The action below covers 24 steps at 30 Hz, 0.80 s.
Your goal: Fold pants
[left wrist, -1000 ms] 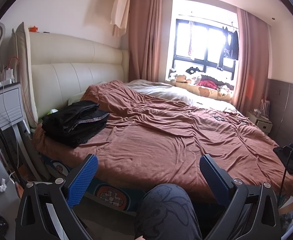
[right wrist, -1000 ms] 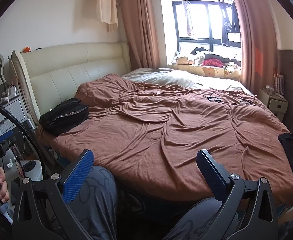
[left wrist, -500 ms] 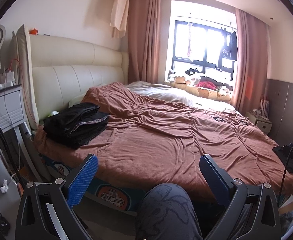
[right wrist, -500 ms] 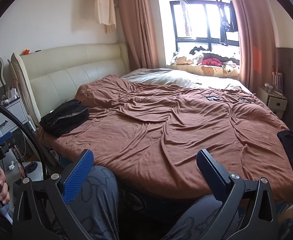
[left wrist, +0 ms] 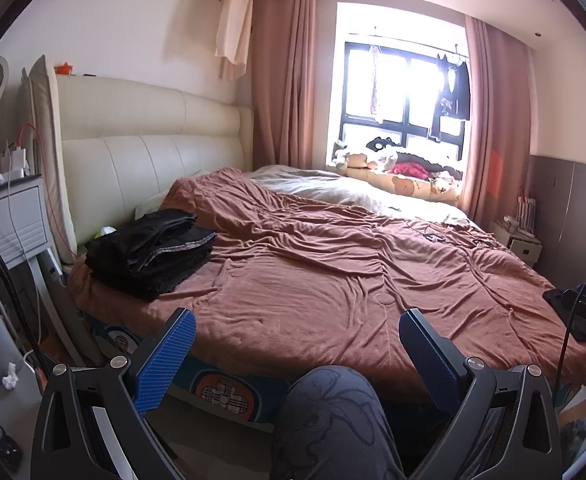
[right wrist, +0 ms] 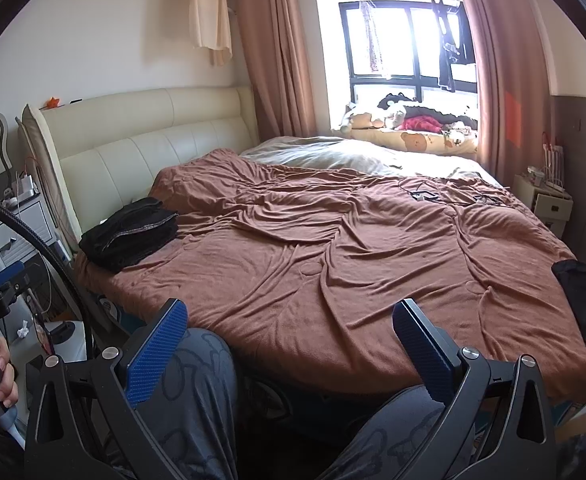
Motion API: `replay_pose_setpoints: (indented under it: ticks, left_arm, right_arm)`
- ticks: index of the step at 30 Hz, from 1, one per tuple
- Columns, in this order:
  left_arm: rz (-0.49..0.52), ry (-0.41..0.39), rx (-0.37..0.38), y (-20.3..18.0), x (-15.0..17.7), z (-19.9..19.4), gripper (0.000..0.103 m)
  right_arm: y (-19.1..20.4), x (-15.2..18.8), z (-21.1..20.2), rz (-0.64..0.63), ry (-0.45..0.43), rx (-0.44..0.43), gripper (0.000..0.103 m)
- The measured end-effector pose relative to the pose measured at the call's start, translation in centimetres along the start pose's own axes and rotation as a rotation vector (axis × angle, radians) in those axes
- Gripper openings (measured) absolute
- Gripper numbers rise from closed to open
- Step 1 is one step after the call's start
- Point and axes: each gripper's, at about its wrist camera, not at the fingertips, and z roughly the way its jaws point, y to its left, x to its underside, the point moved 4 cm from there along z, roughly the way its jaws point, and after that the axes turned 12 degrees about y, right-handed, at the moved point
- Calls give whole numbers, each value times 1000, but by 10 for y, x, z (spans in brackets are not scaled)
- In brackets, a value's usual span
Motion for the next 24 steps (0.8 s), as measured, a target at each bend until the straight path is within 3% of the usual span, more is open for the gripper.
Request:
replay_pose_setpoints:
  ticks: [24]
  left_arm:
    - [1,-4,2,-2,0,-2,103]
  right_arm:
    - [10,4,-5,-2,-1,-12,103]
